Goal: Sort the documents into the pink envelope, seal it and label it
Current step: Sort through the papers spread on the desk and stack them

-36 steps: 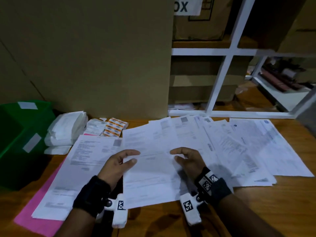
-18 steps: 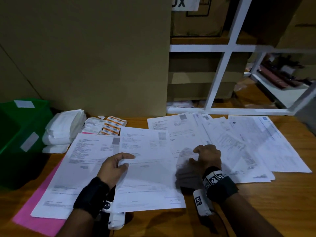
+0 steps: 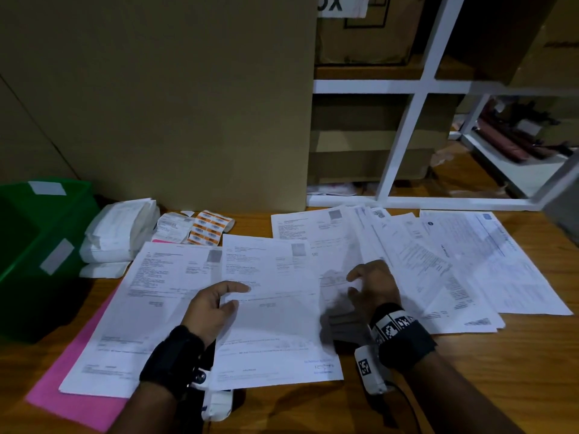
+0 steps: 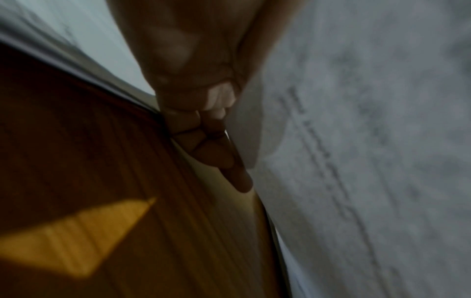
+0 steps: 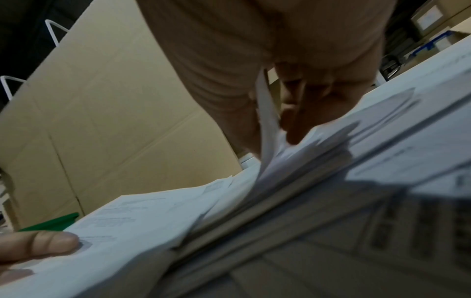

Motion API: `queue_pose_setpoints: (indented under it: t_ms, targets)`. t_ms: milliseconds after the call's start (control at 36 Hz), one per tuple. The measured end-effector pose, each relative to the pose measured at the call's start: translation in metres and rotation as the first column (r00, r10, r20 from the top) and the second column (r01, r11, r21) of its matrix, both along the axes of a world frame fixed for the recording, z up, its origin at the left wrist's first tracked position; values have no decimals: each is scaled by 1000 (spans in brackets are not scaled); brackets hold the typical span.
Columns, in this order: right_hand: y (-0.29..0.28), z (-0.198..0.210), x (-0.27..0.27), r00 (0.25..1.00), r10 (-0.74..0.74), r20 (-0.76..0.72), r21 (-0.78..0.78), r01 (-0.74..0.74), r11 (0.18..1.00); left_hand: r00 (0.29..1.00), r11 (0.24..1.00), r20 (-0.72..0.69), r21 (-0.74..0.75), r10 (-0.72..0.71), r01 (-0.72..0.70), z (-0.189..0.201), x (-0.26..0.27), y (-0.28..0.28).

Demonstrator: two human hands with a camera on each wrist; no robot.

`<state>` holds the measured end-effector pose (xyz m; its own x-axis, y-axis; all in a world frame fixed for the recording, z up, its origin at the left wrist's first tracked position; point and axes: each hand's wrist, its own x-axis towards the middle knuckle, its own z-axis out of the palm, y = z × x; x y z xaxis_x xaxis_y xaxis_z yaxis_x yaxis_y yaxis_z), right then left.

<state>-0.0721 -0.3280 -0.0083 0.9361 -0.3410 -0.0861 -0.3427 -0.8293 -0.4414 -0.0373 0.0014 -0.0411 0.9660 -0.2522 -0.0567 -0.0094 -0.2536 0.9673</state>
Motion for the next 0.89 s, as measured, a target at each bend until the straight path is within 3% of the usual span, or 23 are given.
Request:
queue_pose_setpoints:
  t_ms: [83, 194, 306, 389, 500, 611, 667, 778, 889]
  targets:
    - [5, -1, -3, 994, 90, 60, 43, -92, 995, 1000, 1000, 13, -19, 2, -2, 0, 0, 2]
    - [14, -14, -11, 941, 183, 284, 90, -216, 972, 999, 990, 11, -130, 50, -48, 4, 1, 10]
    - [25, -10, -23, 975, 167, 147, 392, -212, 895, 990, 964, -25, -226, 139, -141, 5, 5, 19]
    - [31, -6, -30, 965, 241, 104, 491, -260, 831, 990, 958, -74, -255, 118, -133, 2, 5, 21]
    - [40, -1, -40, 959, 242, 147, 709, -273, 650, 996, 984, -66, -163, 62, -72, -1, 2, 16]
    - [43, 2, -46, 981, 97, 170, 877, -195, 438, 996, 995, -74, -85, 43, -49, -1, 1, 10]
    - [43, 3, -49, 984, 53, 171, 907, -178, 382, 996, 995, -72, -85, 46, -52, 0, 0, 9]
    - [44, 6, -54, 982, 30, 189, 926, -188, 328, 996, 995, -83, -92, 28, -35, 5, 1, 6]
    - [45, 7, -56, 977, 78, 197, 909, -212, 359, 996, 991, -87, -125, 27, -38, 10, 1, 2]
